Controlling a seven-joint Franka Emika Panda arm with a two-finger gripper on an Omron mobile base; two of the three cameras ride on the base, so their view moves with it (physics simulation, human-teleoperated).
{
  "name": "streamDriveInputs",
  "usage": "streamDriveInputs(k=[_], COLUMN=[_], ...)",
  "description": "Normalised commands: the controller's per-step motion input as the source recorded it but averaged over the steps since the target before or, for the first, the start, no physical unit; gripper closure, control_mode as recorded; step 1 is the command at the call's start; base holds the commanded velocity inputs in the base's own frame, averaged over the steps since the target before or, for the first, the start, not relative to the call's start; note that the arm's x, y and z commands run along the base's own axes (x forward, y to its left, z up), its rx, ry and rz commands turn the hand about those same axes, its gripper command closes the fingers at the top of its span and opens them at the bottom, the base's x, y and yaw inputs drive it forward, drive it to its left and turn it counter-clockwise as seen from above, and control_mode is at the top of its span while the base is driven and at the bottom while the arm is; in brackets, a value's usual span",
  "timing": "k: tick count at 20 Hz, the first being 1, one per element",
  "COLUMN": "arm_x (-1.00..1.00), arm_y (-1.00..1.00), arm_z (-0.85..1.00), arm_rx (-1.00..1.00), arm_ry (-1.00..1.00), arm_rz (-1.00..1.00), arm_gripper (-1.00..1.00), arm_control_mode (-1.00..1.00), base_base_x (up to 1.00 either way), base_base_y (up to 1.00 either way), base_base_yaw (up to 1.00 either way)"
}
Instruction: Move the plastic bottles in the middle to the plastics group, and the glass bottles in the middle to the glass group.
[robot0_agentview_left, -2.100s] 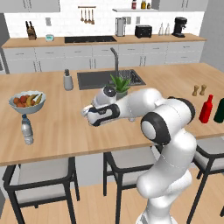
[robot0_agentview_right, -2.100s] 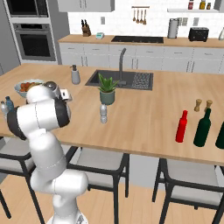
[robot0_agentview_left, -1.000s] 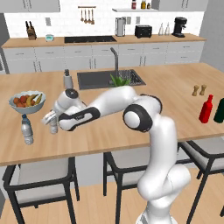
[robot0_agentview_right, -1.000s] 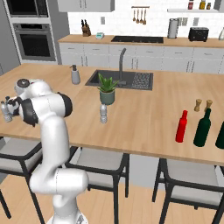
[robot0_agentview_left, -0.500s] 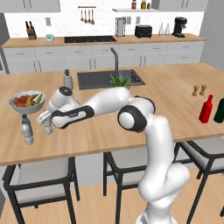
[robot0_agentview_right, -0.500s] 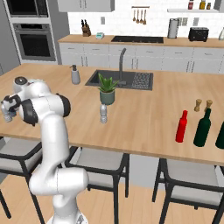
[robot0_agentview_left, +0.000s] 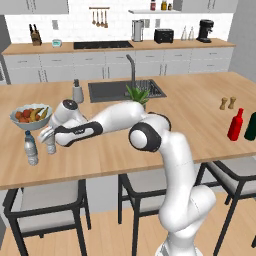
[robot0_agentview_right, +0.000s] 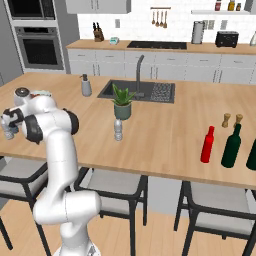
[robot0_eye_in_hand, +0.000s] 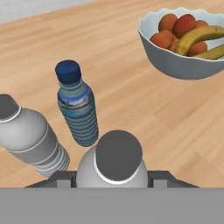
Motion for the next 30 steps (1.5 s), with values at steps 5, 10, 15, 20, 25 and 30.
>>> streamDriveInputs(k=[5,10,15,20,25,30], arm_x=[0.03,0.01,0.01,0.37,0.18,0.00], arm_y=[0.11,0.02,0.02,0.17,0.08,0.00], arm_z=[-0.35,-0.35,-0.07,0.00,0.00,0.00], arm_rx=[0.00,0.00,0.00,0.00,0.00,0.00], arm_ry=[0.00,0.00,0.00,0.00,0.00,0.00], arm_rz=[0.01,0.00,0.00,0.00,0.00,0.00], arm_gripper=[1.00,1.00,1.00,1.00,1.00,-1.00], arm_control_mode=[-1.00,-1.00,-1.00,-1.00,-1.00,-1.00], base_base_x=[0.00,0.00,0.00,0.00,0.00,0.00], base_base_y=[0.00,0.00,0.00,0.00,0.00,0.00], base_base_yaw=[0.00,0.00,0.00,0.00,0.00,0.00])
